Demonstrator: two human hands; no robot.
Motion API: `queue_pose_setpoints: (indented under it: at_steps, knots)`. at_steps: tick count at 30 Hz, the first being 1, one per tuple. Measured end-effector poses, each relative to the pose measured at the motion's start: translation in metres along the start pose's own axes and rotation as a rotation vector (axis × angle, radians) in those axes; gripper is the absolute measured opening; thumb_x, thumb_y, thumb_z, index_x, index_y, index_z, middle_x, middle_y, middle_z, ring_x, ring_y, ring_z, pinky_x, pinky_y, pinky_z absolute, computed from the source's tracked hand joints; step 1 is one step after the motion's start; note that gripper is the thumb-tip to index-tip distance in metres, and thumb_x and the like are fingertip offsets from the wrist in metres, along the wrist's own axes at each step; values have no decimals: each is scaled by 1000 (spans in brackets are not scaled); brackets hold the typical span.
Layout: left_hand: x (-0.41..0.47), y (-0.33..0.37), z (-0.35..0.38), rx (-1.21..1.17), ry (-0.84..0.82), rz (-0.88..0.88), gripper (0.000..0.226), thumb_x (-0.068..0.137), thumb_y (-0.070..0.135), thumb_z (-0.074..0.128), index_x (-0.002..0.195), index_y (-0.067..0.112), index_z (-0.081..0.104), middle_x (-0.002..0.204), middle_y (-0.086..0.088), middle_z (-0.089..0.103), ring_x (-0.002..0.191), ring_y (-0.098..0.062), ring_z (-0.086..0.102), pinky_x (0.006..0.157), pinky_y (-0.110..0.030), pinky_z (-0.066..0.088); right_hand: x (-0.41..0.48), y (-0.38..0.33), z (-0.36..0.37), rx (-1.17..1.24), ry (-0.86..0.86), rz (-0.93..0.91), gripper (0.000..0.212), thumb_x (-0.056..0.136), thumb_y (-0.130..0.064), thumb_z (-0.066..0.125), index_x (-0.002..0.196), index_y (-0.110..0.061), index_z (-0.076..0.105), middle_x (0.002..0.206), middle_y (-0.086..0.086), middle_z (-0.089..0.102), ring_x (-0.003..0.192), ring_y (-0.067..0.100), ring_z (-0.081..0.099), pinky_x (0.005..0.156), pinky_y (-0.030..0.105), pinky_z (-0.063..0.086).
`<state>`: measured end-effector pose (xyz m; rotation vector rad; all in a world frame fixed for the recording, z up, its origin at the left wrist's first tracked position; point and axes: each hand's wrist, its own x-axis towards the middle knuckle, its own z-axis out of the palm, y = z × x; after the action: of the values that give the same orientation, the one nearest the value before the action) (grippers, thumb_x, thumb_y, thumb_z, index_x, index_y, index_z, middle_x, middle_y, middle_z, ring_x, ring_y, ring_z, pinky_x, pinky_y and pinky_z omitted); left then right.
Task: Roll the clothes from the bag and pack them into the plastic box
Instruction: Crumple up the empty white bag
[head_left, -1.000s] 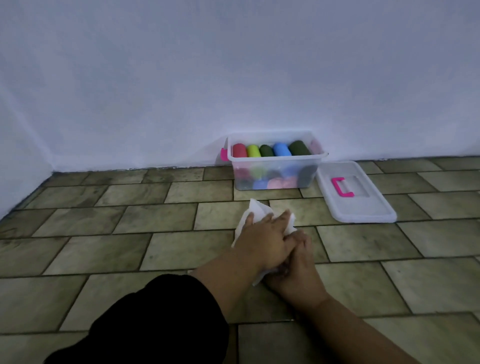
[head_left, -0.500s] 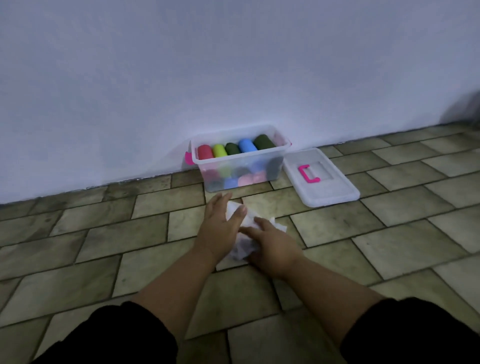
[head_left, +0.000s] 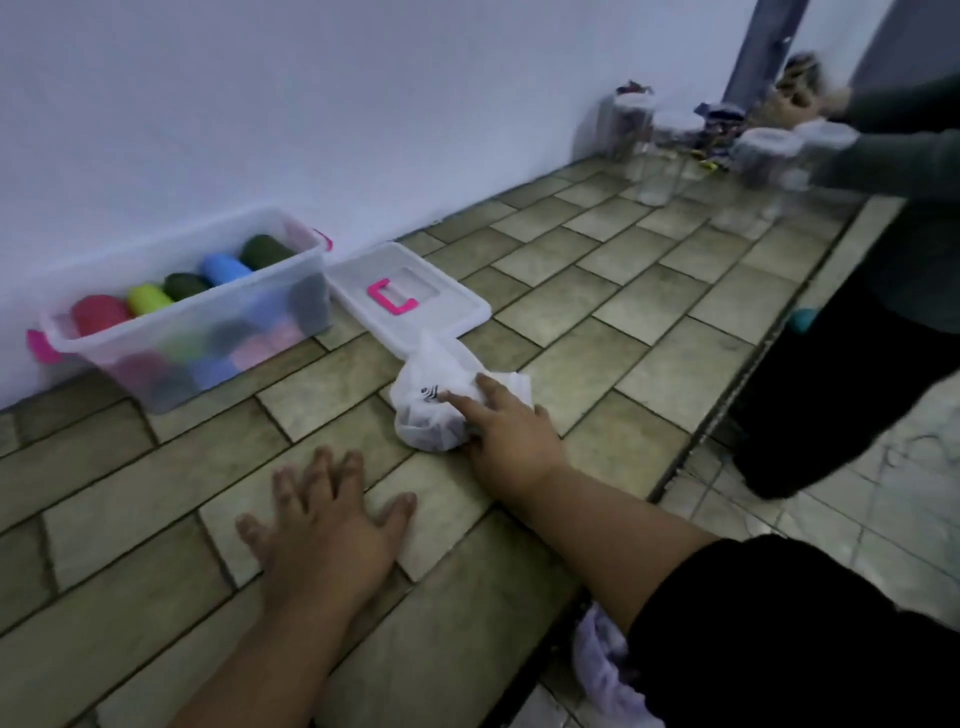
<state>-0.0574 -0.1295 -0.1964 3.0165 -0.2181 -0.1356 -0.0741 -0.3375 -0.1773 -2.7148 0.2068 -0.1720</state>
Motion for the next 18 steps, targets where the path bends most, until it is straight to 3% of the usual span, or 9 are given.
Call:
queue_pose_setpoints:
  at_steps: [7, 11, 13, 15, 18]
  knots:
    - [-8, 4, -7, 19, -34, -11, 87, 72, 86, 10, 146, 40, 12, 159, 9, 2, 145, -26, 1, 108, -63, 11, -6, 13, -15, -5, -15, -72, 54, 85, -27, 49, 133, -49, 42, 153, -1, 30, 131, 23, 42, 99, 40, 37]
    - [-31, 47, -23, -24, 16, 18, 65, 86, 63, 36, 141, 29, 35, 154, -1, 24, 140, -28, 22, 107, -57, 23, -27, 54, -42, 55, -44, -68, 55, 87, -17, 48, 133, -46, 46, 154, -3, 28, 131, 26, 41, 103, 38, 38]
    - [-53, 92, -25, -107, 169, 259, 54, 87, 50, 47, 134, 23, 48, 145, -3, 40, 129, -26, 40, 101, -48, 34, -39, 87, -60, 26, -26, -43, 55, 86, -17, 49, 134, -44, 45, 153, -2, 29, 130, 26, 42, 101, 39, 41]
    - [-88, 147, -19, -254, 270, 648, 46, 85, 39, 50, 125, 18, 57, 129, -4, 55, 114, -26, 53, 93, -40, 42, -54, 127, -79, 7, 48, 25, 57, 85, -17, 50, 134, -44, 45, 152, 0, 32, 128, 26, 44, 98, 40, 43]
    - [-137, 226, 15, -244, 147, 1183, 30, 83, 34, 49, 106, 20, 62, 106, 0, 62, 95, -22, 57, 77, -36, 46, -89, 203, -99, 116, 297, 220, 50, 86, -19, 53, 132, -41, 49, 147, 2, 38, 124, 28, 48, 95, 40, 45]
